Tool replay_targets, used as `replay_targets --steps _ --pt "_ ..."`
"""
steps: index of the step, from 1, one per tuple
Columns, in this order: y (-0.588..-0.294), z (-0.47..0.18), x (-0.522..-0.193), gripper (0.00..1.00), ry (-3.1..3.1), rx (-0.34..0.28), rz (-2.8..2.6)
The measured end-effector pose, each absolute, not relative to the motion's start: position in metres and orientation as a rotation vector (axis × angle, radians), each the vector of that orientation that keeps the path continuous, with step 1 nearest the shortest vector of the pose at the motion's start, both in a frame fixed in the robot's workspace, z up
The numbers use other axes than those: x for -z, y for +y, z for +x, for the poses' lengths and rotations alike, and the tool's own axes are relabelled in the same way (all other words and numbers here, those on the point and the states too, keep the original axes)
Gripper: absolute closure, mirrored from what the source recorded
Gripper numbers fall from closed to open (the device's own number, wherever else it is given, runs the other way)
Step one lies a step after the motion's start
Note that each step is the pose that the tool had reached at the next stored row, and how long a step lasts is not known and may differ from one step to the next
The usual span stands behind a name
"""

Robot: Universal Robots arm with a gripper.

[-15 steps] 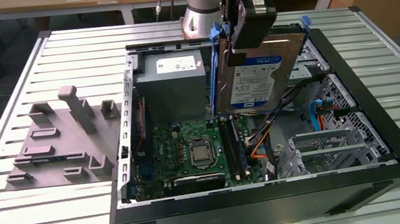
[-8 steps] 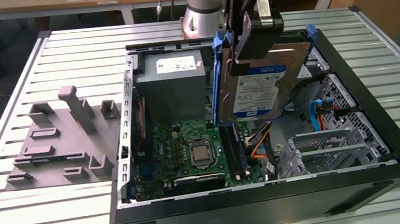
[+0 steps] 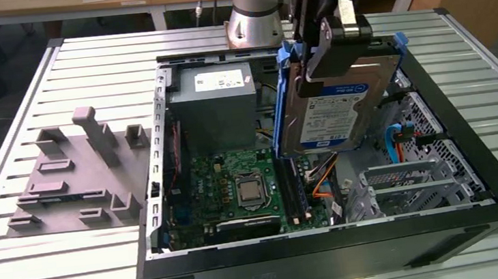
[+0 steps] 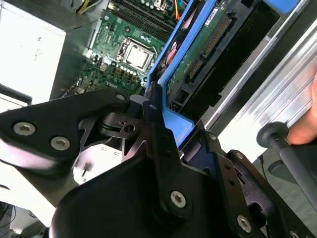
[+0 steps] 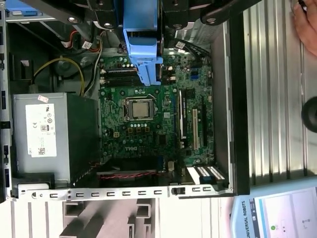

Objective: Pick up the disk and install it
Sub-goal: 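Insert the disk into the insertion slot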

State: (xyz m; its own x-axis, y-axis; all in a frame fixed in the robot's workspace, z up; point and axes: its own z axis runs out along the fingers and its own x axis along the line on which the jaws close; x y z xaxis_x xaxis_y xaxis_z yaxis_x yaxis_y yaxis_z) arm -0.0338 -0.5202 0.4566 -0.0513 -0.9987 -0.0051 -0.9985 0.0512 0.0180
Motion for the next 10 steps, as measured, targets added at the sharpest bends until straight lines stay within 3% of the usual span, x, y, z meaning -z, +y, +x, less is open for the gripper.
replay_targets --steps 10 --pt "-0.547 -0.032 -0.455 0.63 -2.271 0.026 2.158"
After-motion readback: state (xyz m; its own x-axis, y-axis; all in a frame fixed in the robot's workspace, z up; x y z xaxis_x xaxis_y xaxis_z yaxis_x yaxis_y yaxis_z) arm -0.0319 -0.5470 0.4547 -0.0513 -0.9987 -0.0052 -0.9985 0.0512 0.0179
